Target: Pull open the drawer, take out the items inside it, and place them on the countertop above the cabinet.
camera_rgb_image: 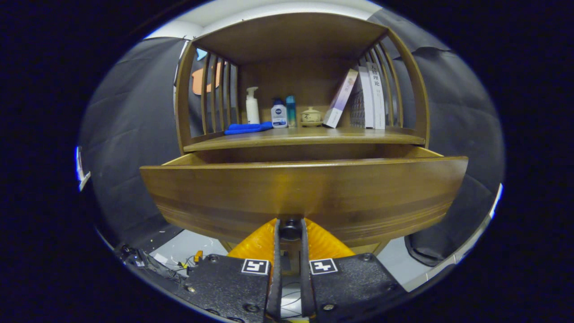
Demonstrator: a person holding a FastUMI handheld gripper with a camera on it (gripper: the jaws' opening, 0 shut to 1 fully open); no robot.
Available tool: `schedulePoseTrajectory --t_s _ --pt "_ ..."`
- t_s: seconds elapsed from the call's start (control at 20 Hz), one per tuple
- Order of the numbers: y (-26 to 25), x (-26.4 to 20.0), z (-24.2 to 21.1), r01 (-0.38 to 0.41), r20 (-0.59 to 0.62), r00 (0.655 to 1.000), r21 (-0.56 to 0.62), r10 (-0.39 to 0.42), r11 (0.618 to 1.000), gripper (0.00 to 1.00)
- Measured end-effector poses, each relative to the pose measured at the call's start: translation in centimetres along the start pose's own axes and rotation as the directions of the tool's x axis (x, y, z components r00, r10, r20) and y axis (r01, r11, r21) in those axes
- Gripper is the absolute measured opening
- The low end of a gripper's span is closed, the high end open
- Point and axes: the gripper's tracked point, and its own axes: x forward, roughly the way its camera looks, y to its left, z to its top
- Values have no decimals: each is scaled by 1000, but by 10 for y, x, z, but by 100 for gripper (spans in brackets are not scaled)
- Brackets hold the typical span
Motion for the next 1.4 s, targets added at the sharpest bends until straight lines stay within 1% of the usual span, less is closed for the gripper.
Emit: schedulePoseTrajectory --t_s 0.45,0.6,0.7,0.75,0.8,0.9,1.05,1.1,1.2,1.3,1.4 --pt "2 -32 -18 -18 -23 1000 -63 17 998 20" --pt "2 -35 -20 -30 -82 996 -91 23 995 20" --pt "1 -40 -18 -33 -131 991 -73 23 997 24" --pt "1 -45 -15 -32 -141 990 -66 22 997 29" --pt "3 -49 -9 -39 -139 990 -74 28 996 31" --pt "14 -59 7 -81 -129 989 -102 67 991 33" --pt "36 -68 43 -146 -99 986 -114 135 983 45" --pt "41 -68 53 -161 -98 984 -115 150 980 48" --pt "41 -58 70 -160 -113 983 -119 147 980 61" --pt "35 -41 78 -130 -142 983 -122 113 984 70" --pt "30 -21 80 -112 -198 977 -136 84 984 70"
